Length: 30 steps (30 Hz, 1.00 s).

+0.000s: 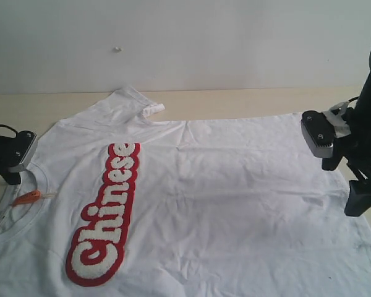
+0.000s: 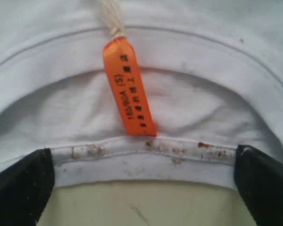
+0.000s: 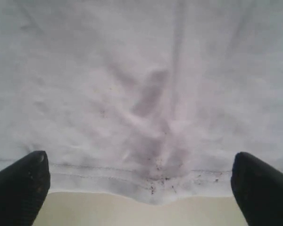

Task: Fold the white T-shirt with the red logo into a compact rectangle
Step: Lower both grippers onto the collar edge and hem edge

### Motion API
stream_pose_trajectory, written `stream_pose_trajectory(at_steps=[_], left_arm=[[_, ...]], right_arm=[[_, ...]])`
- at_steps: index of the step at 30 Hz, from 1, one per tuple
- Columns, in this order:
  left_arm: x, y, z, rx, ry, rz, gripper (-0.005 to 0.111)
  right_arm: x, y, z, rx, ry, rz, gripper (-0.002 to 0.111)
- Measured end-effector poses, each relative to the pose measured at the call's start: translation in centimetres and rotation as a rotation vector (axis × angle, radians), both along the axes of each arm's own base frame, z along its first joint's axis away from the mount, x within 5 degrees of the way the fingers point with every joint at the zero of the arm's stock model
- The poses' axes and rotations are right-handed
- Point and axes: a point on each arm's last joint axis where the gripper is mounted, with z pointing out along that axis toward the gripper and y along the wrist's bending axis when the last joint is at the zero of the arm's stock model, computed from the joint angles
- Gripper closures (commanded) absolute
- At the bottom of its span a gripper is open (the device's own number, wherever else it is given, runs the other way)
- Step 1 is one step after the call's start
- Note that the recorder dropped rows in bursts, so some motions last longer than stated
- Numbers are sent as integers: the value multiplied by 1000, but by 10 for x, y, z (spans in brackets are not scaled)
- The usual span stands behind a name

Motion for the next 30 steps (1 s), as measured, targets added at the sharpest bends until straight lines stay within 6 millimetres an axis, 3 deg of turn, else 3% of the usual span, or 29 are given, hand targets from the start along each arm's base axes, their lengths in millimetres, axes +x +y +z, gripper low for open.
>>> stream_pose_trajectory(at_steps=[3, 12, 17, 30], left_arm=[[0, 0, 0, 0, 0, 0, 2], [0, 0, 0, 0, 0, 0, 2], [0, 0, 0, 0, 0, 0, 2], [0, 0, 0, -1, -2, 2, 2]], right_arm=[[-2, -3, -12, -25, 57, 8, 3], [14, -14, -17, -119, -103, -111, 3], [14, -23, -40, -100, -49, -100, 3], [17, -24, -35, -92, -88, -40, 3]])
